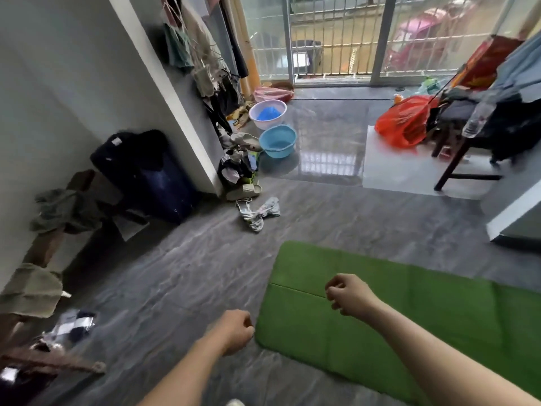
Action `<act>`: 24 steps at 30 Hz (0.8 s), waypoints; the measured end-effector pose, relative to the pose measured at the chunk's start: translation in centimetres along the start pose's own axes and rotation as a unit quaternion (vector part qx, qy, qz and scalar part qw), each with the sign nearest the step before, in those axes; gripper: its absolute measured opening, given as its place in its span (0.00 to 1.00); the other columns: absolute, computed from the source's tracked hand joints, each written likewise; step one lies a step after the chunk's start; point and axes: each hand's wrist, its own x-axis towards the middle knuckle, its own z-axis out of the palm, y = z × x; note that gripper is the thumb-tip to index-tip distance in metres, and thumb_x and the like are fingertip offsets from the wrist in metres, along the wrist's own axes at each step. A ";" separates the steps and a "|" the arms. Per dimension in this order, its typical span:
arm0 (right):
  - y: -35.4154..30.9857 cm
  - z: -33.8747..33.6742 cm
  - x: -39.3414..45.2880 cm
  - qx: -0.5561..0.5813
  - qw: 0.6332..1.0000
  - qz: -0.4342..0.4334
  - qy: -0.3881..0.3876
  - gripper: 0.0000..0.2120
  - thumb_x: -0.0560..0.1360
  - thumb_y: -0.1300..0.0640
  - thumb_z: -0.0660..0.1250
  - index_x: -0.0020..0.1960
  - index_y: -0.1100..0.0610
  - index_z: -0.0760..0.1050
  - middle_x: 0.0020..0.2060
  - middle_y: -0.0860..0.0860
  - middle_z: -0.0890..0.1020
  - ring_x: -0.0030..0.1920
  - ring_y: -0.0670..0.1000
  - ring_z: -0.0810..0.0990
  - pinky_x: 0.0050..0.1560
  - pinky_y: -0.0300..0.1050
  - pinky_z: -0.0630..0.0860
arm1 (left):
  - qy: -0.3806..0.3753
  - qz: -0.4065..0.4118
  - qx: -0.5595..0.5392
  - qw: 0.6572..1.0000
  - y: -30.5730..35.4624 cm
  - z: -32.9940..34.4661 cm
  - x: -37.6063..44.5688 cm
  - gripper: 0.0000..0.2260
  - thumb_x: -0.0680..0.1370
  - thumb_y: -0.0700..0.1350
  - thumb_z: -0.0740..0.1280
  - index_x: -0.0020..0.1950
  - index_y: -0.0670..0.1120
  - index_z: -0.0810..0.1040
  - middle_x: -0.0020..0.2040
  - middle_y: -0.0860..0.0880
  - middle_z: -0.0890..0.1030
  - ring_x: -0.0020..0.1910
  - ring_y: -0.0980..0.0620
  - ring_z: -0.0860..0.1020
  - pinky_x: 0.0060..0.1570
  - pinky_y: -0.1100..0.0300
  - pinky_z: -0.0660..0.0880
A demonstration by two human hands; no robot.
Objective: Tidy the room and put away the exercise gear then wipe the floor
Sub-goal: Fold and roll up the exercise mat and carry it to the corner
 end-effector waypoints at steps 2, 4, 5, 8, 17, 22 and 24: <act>1.8 1.1 1.2 0.018 0.999 0.021 0.022 0.05 0.73 0.61 0.64 0.43 0.55 0.78 0.37 0.52 0.82 0.32 0.49 0.80 0.30 0.40 0.74 | 0.011 0.011 -0.025 1.000 -0.5 1.1 3.3 0.04 0.74 0.46 0.62 0.38 0.51 0.73 0.50 0.47 0.83 0.48 0.49 0.79 0.43 0.60 0.72; 3.5 2.6 2.5 0.025 0.998 0.039 0.044 0.06 0.72 0.61 0.64 0.43 0.53 0.78 0.39 0.51 0.83 0.35 0.49 0.81 0.34 0.42 0.76 | 0.020 -0.010 -0.142 0.990 -1.4 2.1 6.9 0.06 0.75 0.43 0.64 0.37 0.50 0.75 0.45 0.47 0.83 0.42 0.50 0.78 0.42 0.59 0.74; 4.3 3.7 3.1 0.032 0.997 0.049 0.055 0.06 0.72 0.61 0.65 0.44 0.52 0.78 0.39 0.51 0.83 0.37 0.50 0.81 0.36 0.42 0.76 | 0.020 -0.034 -0.241 0.970 -2.1 2.6 8.7 0.07 0.76 0.42 0.64 0.38 0.49 0.75 0.42 0.47 0.82 0.38 0.49 0.77 0.38 0.58 0.74; 7.1 7.5 5.8 0.038 0.993 0.064 0.092 0.07 0.72 0.61 0.66 0.49 0.52 0.78 0.42 0.48 0.82 0.42 0.48 0.80 0.40 0.40 0.76 | 0.033 -0.136 -0.423 0.895 -5.9 4.3 14.8 0.06 0.79 0.41 0.61 0.44 0.45 0.74 0.36 0.46 0.78 0.30 0.49 0.73 0.32 0.63 0.64; 23.3 23.6 22.0 -0.007 0.992 0.057 0.117 0.13 0.72 0.55 0.71 0.54 0.45 0.72 0.50 0.48 0.74 0.49 0.46 0.76 0.54 0.42 0.72 | 0.150 -0.159 -0.424 0.879 -18.3 19.8 38.5 0.03 0.73 0.42 0.70 0.44 0.42 0.80 0.32 0.48 0.82 0.31 0.47 0.77 0.34 0.58 0.70; 35.2 30.7 32.9 -0.122 0.986 0.095 0.069 0.14 0.74 0.51 0.66 0.59 0.48 0.71 0.52 0.47 0.69 0.49 0.46 0.75 0.49 0.41 0.70 | 0.228 -0.126 -0.375 0.890 -18.9 32.4 51.8 0.08 0.73 0.38 0.69 0.37 0.50 0.76 0.46 0.44 0.78 0.49 0.41 0.79 0.52 0.53 0.73; 39.2 32.1 37.3 -0.173 0.975 0.121 0.062 0.16 0.74 0.50 0.64 0.60 0.51 0.71 0.55 0.49 0.70 0.58 0.50 0.74 0.55 0.44 0.73 | 0.262 -0.124 -0.360 0.887 -18.5 36.0 56.1 0.08 0.73 0.37 0.67 0.39 0.49 0.76 0.50 0.43 0.75 0.51 0.39 0.77 0.56 0.52 0.72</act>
